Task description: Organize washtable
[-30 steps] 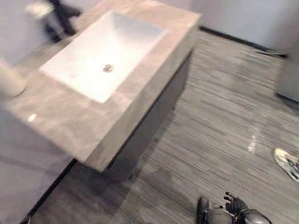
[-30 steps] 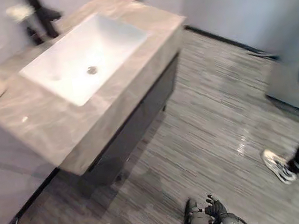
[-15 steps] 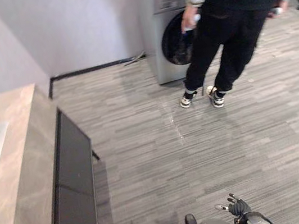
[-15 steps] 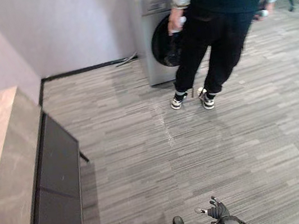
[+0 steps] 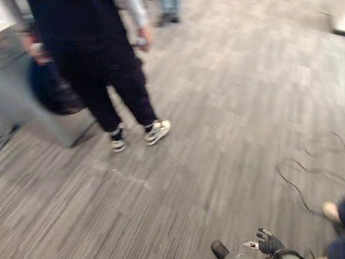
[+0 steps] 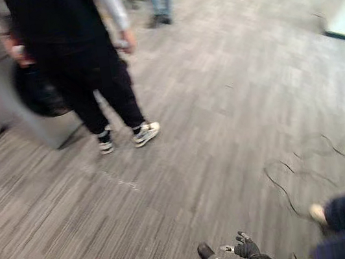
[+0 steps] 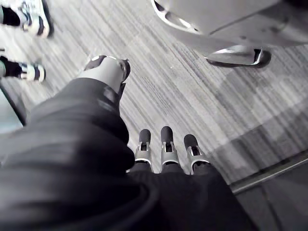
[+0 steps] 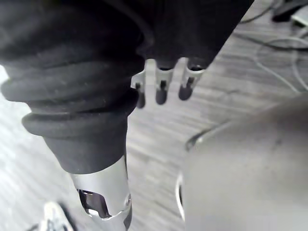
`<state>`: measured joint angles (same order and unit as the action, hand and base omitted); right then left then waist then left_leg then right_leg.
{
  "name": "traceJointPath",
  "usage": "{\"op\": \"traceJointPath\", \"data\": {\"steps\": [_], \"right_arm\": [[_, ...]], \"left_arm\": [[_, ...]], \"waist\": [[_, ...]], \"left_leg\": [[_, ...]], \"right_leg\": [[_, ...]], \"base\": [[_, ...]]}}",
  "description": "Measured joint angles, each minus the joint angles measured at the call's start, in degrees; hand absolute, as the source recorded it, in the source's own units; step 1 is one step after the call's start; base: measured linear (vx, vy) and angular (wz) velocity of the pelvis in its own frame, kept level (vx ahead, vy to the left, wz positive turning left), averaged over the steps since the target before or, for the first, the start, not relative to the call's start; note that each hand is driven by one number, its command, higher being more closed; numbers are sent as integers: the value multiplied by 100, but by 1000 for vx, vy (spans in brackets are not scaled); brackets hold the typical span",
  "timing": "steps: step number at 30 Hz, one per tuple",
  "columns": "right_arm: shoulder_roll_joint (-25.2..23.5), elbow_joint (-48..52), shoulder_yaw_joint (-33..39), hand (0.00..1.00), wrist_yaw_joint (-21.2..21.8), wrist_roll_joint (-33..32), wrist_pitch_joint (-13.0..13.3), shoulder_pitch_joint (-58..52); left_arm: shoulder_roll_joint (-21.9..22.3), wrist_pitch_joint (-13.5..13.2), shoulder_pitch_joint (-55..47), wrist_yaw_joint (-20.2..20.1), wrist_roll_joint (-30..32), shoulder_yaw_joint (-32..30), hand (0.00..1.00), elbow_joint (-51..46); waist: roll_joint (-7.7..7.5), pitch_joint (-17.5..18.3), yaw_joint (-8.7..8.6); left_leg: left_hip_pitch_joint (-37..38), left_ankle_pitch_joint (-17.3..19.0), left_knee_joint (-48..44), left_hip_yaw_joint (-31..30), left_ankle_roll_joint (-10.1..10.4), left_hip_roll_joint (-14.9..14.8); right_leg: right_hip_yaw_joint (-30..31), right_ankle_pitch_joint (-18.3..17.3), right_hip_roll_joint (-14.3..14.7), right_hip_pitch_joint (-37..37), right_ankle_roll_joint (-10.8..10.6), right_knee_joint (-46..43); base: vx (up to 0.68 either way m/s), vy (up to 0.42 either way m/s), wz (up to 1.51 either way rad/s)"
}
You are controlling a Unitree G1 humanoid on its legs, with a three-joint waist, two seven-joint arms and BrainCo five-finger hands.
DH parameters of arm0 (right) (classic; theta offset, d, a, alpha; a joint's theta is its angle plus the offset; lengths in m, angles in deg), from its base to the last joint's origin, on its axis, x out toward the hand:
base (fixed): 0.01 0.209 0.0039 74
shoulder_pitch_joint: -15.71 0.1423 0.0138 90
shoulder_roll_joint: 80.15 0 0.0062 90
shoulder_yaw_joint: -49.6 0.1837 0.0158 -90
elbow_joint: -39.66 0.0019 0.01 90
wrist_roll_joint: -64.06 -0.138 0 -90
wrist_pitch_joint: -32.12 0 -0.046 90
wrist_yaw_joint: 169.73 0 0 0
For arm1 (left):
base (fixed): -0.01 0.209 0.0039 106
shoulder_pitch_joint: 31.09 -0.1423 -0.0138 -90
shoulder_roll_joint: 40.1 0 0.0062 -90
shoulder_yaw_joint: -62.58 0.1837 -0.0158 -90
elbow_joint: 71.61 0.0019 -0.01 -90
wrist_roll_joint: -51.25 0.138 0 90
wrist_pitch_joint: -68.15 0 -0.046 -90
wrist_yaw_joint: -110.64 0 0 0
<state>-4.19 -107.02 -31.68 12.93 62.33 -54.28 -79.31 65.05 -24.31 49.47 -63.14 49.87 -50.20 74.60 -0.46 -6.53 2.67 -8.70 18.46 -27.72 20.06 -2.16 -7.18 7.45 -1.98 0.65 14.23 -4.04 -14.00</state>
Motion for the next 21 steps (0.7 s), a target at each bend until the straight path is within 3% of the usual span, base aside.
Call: {"op": "traceJointPath", "data": {"steps": [2,3,4,7,8,12,15,17,18,19,21], "right_arm": [[62,-5,32,0,9,20,18,-30],[77,-57,28,0,14,22,33,-29],[76,-93,25,0,11,19,42,-13],[71,-222,38,0,13,17,48,51],[64,-286,48,0,18,16,40,72],[137,-433,187,0,119,0,39,86],[135,-523,211,0,106,-6,21,131],[145,-566,204,0,107,-23,23,128],[141,-596,207,0,106,-52,23,131],[142,-595,207,0,106,-52,26,131],[197,-578,224,0,112,-65,33,139]], "left_arm": [[-32,6,53,-8,-6,33,0,142],[-71,4,81,-21,-6,141,0,233],[-118,3,87,-48,-7,246,0,279],[-222,11,162,-122,-8,361,0,407],[-277,18,160,-122,-7,417,0,439],[-209,66,58,-118,-8,403,0,513],[-202,91,13,-119,-9,226,0,509],[-182,91,7,-115,-9,185,0,494],[-173,91,12,-115,-13,186,0,480],[-178,94,13,-114,-12,188,0,480],[-179,94,49,-91,-15,283,0,481]], "waist": [[14,-3,-15],[38,-1,-30],[41,2,-39],[24,22,-166],[-36,47,-185],[53,140,-154],[55,130,-110],[0,87,-21],[6,86,-12],[5,85,-17],[49,98,-41]], "left_leg": [[376,-61,366,755,-104,-37],[555,-113,569,1094,-163,-66],[626,-158,667,1284,-139,-86],[652,-269,750,1640,-59,-177],[644,-293,703,1707,-19,-174],[672,-386,666,1641,145,-403],[593,-330,52,1534,288,-847],[207,-322,-662,661,284,-979],[40,-302,-802,-146,322,-866],[33,-301,-750,-459,328,-779],[299,-248,215,-852,559,-534]], "right_leg": [[-2179,-225,-721,-163,339,-246],[-2702,-255,-877,-312,385,-360],[-2851,-256,-901,-390,386,-422],[-2889,-273,-918,-717,353,-342],[-2737,-350,-860,-829,231,-28],[-2286,11,-413,-977,291,683],[-1821,125,-24,-1050,432,989],[-1531,111,149,-1027,474,906],[-1459,126,189,-1024,496,905],[-1428,127,188,-1025,495,906],[-1338,188,131,-955,399,954]], "base": [[-142,99,-178],[-180,63,-180],[-144,9,-133],[-73,-122,-84],[-36,-192,-55],[-16,-179,-66],[-7,-202,-86],[5,-127,-88],[-13,-33,-55],[-8,17,-47],[8,117,-18]]}}
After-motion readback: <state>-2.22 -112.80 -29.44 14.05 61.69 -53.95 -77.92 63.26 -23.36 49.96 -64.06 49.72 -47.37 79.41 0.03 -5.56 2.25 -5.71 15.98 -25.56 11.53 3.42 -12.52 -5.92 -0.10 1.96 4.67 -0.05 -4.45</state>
